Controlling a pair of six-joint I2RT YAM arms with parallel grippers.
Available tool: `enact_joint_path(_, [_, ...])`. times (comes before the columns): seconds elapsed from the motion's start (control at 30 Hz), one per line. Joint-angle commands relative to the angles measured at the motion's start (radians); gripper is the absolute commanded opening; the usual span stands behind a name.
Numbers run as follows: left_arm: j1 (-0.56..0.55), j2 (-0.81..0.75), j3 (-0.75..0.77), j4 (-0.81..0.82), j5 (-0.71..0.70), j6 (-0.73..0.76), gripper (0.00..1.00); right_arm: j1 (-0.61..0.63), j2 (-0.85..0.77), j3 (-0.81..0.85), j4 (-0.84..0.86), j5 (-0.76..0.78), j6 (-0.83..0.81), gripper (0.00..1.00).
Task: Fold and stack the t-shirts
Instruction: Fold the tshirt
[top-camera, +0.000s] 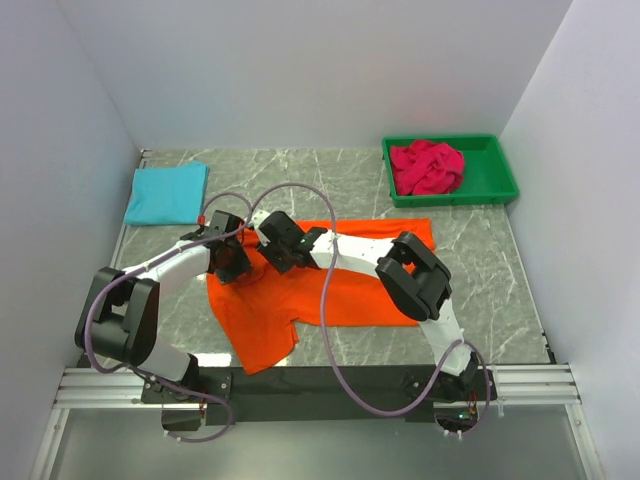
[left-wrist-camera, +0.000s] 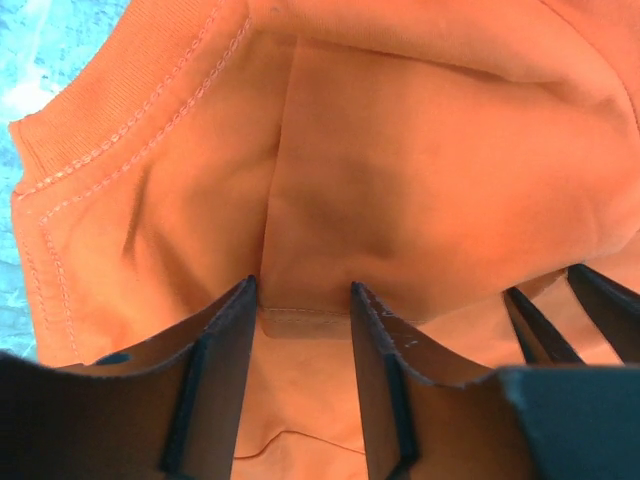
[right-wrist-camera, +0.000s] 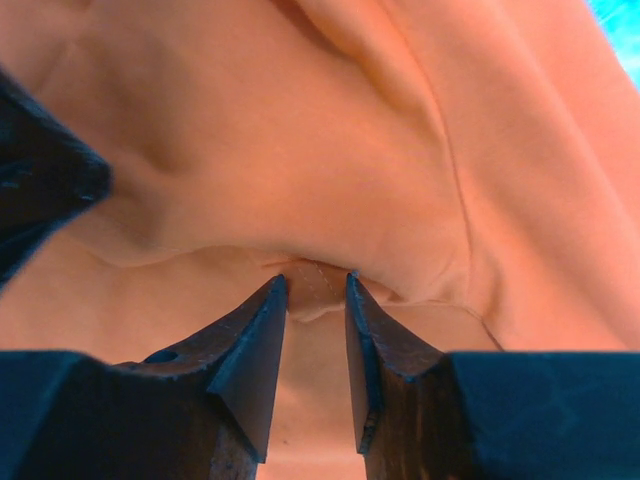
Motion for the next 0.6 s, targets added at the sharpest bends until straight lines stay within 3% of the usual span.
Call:
enact_joint_path(0.0, [-0.010, 0.000, 0.003, 0.022, -0.010, -0.003, 0.45, 0.002, 0.016, 0.028, 0.002, 0.012, 0.003, 0.37])
enact_joint_path(0.13, [-0.013, -0.007, 0.003, 0.017, -0.012, -0.005, 0.39, 0.005, 0.018, 0.021, 0.002, -0.003, 0.001, 0.36])
enact_joint_path(0.27, [-0.016, -0.011, 0.003, 0.023, -0.012, -0.003, 0.27, 0.007, 0.027, 0.017, 0.005, 0.018, 0.003, 0.35])
enact_joint_path(0.37, [-0.018, -0.008, 0.011, 0.014, -0.019, 0.000, 0.19, 0.007, 0.021, 0.011, 0.010, 0.041, 0.001, 0.25])
enact_joint_path(0.4, [-0.018, -0.011, 0.016, 0.011, -0.023, 0.000, 0.11, 0.005, 0.016, 0.011, 0.010, 0.043, -0.002, 0.16])
enact_joint_path(0.5, [-0.018, -0.032, 0.034, -0.021, -0.050, -0.003, 0.01, 0.005, -0.005, 0.014, 0.001, 0.057, -0.014, 0.01])
enact_joint_path(0.57, [-0.018, -0.048, 0.046, -0.051, -0.055, -0.006, 0.01, 0.004, -0.026, 0.011, -0.008, 0.066, -0.025, 0.00])
